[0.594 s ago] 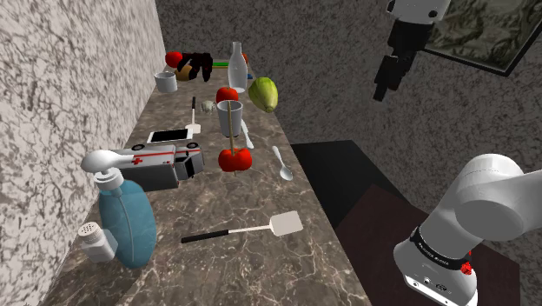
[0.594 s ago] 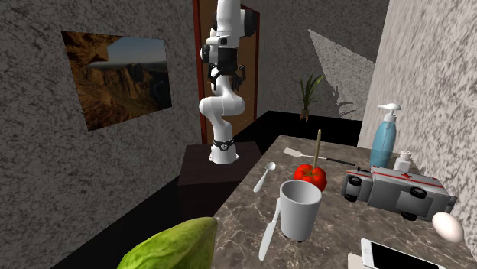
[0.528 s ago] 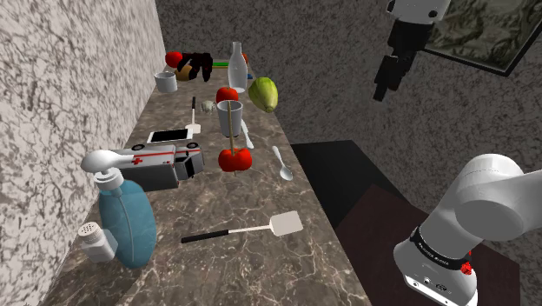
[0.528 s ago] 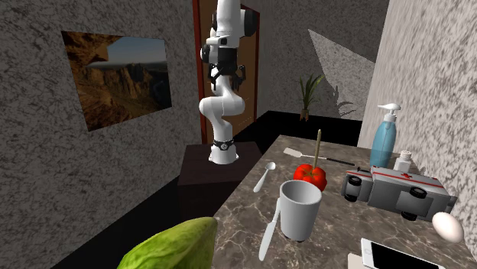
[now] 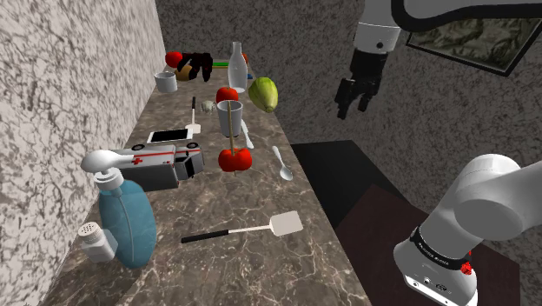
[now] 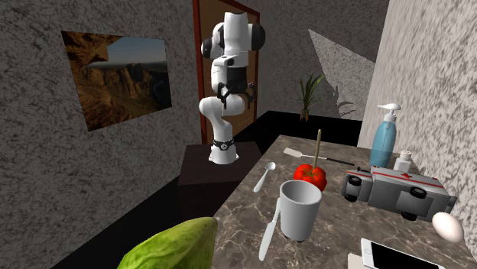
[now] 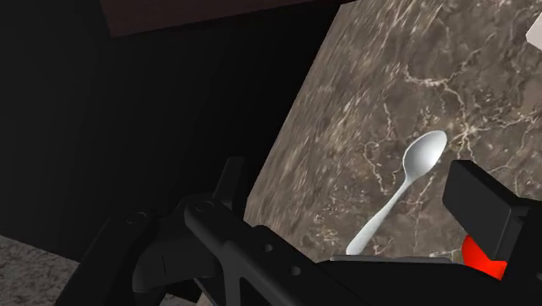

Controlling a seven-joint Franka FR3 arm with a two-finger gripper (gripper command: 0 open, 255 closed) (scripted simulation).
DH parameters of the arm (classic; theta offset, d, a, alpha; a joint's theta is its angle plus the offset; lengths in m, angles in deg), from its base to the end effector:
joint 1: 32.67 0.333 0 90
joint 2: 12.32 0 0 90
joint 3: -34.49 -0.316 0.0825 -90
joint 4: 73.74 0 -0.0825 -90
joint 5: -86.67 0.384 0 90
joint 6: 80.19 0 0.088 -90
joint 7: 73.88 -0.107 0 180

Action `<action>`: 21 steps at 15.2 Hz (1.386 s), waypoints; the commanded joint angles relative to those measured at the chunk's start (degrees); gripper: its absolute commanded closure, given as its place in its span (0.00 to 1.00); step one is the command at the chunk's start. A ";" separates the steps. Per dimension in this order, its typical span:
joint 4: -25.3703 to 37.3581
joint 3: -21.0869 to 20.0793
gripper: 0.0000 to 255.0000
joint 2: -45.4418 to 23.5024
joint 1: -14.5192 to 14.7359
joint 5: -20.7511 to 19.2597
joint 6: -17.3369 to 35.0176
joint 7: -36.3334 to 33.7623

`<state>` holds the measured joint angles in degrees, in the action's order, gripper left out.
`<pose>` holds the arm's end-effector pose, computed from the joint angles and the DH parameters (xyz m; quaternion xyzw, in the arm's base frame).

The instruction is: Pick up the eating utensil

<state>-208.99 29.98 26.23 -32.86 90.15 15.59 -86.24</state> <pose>0.3436 0.0371 0.5594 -0.9966 0.0822 0.0094 0.0044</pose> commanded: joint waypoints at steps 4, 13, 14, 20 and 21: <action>-0.45 -1.86 0.00 -8.35 -0.59 3.52 8.33 -6.07; 3.20 -4.35 0.00 -26.14 -1.09 8.78 22.26 -15.39; 3.96 -4.51 0.00 -28.26 -1.09 9.28 23.63 -16.31; 7.57 -4.99 0.00 -37.74 -0.98 11.37 29.67 -19.78; 7.22 -5.01 0.00 -38.15 -0.96 11.43 30.42 -19.64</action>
<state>-201.76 25.03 -11.32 -33.87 101.46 45.36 -105.76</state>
